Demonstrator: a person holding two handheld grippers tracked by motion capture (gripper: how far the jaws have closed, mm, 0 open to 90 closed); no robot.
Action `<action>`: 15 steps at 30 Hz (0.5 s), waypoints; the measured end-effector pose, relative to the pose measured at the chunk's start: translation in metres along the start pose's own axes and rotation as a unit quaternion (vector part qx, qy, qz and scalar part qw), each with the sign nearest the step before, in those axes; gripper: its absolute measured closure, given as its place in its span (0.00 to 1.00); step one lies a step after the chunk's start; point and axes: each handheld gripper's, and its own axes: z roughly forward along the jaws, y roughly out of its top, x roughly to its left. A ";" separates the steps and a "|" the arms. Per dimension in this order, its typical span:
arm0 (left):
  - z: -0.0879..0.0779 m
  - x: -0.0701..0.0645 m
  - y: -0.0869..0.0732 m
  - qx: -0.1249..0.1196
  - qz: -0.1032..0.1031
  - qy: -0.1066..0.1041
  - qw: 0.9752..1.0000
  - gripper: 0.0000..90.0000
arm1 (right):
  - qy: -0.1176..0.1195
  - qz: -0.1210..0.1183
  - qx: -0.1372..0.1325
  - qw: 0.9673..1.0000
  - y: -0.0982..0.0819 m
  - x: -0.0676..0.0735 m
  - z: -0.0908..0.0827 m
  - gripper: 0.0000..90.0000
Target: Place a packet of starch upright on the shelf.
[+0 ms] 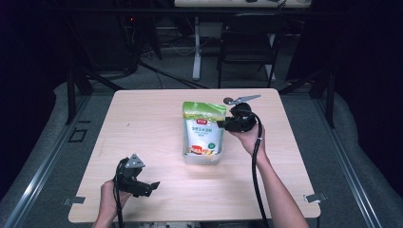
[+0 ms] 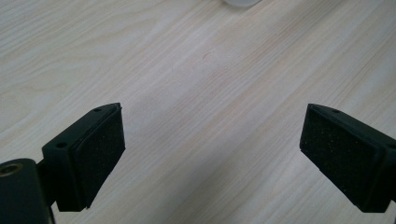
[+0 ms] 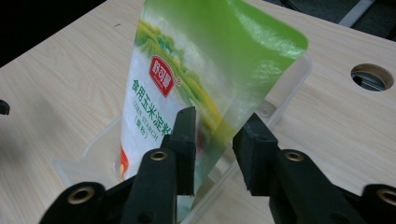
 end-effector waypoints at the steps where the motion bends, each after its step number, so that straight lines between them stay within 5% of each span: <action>1: 0.000 0.000 0.000 0.000 0.000 0.001 1.000 0.07 | 0.000 -0.001 0.003 1.000 0.000 -0.001 -0.003 0.73; 4: 0.000 0.000 0.000 0.000 0.000 0.000 1.000 0.07 | -0.002 0.005 -0.001 1.000 0.001 -0.001 -0.007 0.66; 8: 0.000 0.000 0.000 0.000 0.000 0.000 1.000 0.07 | 0.005 0.013 0.000 1.000 0.002 -0.002 -0.022 0.46; 15: 0.000 -0.001 0.000 0.000 0.001 0.001 1.000 0.07 | -0.009 -0.011 0.011 1.000 0.003 0.007 -0.047 0.19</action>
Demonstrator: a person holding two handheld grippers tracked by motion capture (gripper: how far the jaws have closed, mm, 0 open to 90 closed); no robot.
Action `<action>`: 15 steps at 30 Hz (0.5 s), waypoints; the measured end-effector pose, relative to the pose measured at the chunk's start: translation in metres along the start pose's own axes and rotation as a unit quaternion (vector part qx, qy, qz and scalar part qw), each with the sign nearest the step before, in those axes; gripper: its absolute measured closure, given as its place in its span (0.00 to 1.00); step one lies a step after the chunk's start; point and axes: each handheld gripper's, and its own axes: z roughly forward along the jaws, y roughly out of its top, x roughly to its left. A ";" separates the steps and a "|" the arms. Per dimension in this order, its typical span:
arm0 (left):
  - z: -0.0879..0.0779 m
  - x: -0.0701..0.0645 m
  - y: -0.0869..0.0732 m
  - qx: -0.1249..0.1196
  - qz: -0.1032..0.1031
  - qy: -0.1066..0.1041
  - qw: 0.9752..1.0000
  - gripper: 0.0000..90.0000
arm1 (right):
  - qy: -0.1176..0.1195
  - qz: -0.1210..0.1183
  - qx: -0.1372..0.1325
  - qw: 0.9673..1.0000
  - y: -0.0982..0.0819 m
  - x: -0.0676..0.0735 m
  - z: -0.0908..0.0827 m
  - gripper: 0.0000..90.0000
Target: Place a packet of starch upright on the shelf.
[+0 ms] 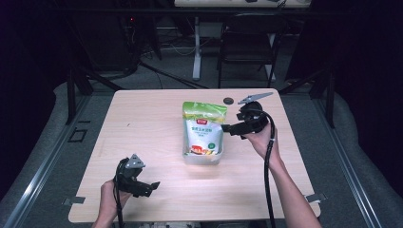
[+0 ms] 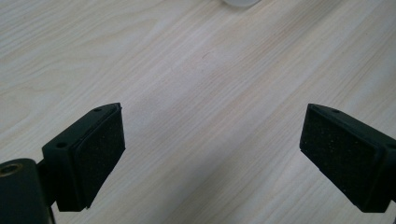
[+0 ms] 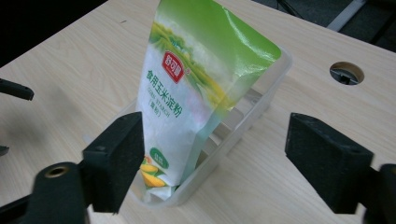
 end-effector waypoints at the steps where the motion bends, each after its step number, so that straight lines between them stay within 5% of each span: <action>1: 0.000 0.000 0.000 0.000 0.000 0.000 1.000 0.07 | 0.000 0.000 0.000 1.000 -0.001 0.001 -0.003 0.17; 15: 0.000 0.000 0.000 0.000 0.000 0.002 1.000 0.07 | -0.011 -0.036 0.020 0.999 -0.022 0.006 -0.054 0.03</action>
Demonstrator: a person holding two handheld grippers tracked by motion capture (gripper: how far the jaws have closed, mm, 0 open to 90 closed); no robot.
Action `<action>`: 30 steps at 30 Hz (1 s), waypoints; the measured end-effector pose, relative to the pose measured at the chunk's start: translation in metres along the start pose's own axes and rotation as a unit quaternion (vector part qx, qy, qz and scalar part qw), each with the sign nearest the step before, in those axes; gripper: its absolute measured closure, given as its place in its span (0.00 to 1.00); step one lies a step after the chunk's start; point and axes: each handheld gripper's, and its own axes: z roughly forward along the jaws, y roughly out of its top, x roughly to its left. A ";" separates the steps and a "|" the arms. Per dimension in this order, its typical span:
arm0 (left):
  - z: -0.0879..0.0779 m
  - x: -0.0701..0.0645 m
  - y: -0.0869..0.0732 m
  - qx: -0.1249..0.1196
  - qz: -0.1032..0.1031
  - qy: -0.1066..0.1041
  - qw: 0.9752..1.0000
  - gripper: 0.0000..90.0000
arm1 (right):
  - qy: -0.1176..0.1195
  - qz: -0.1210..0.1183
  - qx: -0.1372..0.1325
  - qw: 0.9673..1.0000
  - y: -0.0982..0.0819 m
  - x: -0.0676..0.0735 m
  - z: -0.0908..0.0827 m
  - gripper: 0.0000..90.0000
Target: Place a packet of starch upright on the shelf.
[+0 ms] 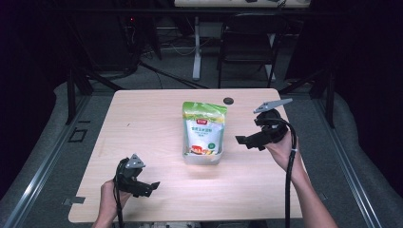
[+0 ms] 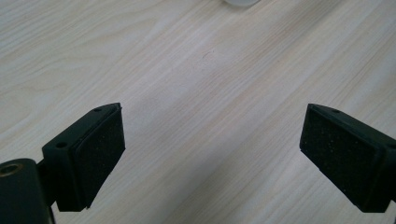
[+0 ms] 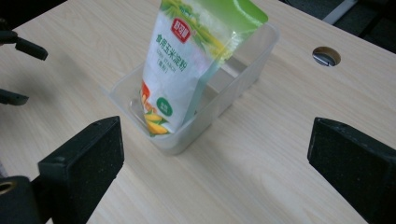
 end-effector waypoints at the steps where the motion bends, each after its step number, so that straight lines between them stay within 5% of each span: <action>1: 0.000 0.000 0.000 0.000 0.000 0.000 1.000 0.07 | -0.002 -0.002 0.004 1.000 -0.002 0.001 -0.003 0.03; 10: -0.001 0.000 0.000 0.000 0.001 0.002 1.000 0.07 | -0.019 -0.008 0.027 0.999 -0.028 0.006 -0.011 0.00; 21: -0.001 -0.001 0.000 -0.001 0.000 0.000 1.000 0.07 | -0.017 0.028 0.059 0.998 -0.074 -0.003 -0.008 0.00; 30: -0.001 -0.001 0.000 0.000 0.001 0.000 1.000 0.07 | -0.038 0.049 0.106 0.992 -0.126 -0.012 0.009 0.00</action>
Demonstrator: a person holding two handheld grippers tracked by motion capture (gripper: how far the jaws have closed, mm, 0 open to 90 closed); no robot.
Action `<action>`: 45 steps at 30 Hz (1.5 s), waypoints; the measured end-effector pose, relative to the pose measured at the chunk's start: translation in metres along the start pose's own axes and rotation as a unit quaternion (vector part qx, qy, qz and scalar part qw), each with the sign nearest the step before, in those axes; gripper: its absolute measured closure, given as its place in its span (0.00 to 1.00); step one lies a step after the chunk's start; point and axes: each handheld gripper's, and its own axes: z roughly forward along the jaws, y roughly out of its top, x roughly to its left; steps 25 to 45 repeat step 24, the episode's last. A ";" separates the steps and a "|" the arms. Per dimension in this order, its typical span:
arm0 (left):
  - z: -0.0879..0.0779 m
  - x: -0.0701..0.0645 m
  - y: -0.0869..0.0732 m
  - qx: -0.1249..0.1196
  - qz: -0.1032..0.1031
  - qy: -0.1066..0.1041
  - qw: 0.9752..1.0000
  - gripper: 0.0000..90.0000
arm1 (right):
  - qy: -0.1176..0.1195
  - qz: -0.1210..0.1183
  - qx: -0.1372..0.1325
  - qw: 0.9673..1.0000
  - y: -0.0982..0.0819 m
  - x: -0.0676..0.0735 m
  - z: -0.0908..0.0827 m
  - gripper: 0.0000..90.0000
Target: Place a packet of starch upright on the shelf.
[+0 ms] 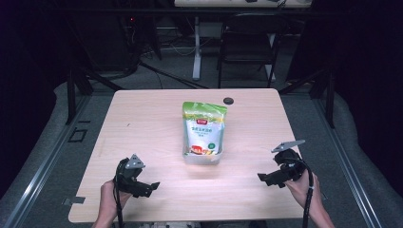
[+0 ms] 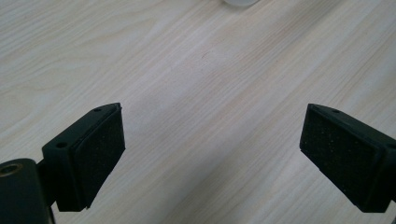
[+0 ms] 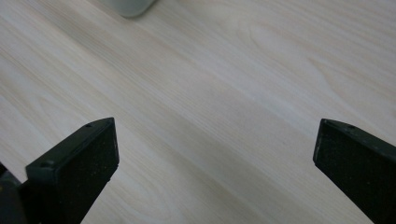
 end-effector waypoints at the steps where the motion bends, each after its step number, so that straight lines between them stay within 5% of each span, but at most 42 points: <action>1: 0.000 0.000 0.000 0.000 0.000 0.000 1.000 0.07 | 0.000 0.000 0.000 1.000 0.000 0.000 0.000 0.00; 4: 0.000 0.000 0.000 0.000 0.000 0.000 1.000 0.07 | -0.024 -0.009 -0.011 1.000 -0.021 0.002 0.011 0.00; 11: 0.001 0.000 0.001 0.000 0.002 0.000 1.000 0.07 | -0.014 -0.002 -0.027 1.000 -0.043 0.003 0.019 0.01; 24: 0.002 0.001 0.002 -0.002 0.006 0.007 1.000 0.09 | -0.012 0.001 -0.028 1.000 -0.047 -0.009 0.024 0.04; 45: 0.002 0.001 0.002 -0.002 0.006 0.007 1.000 0.09 | -0.012 0.001 -0.028 1.000 -0.047 -0.009 0.024 0.04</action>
